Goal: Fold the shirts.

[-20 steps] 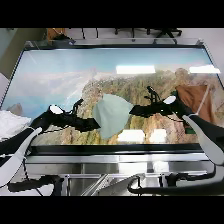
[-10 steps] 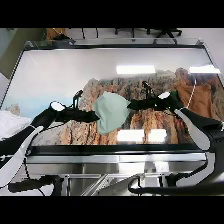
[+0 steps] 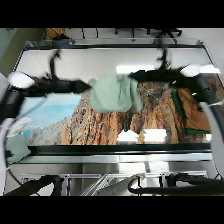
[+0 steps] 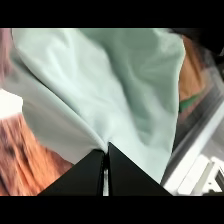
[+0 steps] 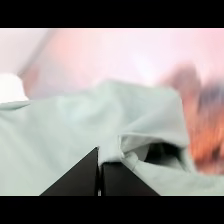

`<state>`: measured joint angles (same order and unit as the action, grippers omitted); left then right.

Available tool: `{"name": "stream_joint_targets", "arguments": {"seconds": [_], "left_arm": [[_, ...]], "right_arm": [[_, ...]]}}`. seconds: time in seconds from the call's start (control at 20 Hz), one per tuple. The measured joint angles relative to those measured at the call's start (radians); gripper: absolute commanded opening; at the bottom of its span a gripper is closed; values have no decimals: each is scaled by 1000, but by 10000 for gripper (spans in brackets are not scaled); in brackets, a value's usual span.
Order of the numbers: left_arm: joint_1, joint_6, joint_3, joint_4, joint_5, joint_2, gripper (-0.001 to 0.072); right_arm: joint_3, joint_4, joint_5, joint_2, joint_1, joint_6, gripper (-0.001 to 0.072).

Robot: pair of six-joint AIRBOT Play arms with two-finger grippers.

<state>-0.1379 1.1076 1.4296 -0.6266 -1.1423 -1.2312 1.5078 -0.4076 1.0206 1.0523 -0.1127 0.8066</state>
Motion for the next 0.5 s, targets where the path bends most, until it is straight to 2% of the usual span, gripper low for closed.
{"name": "stream_joint_targets", "arguments": {"seconds": [0.3,0.5], "left_arm": [[-11,135,499,-221,-51,159,6],[-12,169,555,-312,-61,230,7]], "right_arm": [[330,-90,23,-169,0,35,19],[409,-125,34,-209,0,57,19]]}}
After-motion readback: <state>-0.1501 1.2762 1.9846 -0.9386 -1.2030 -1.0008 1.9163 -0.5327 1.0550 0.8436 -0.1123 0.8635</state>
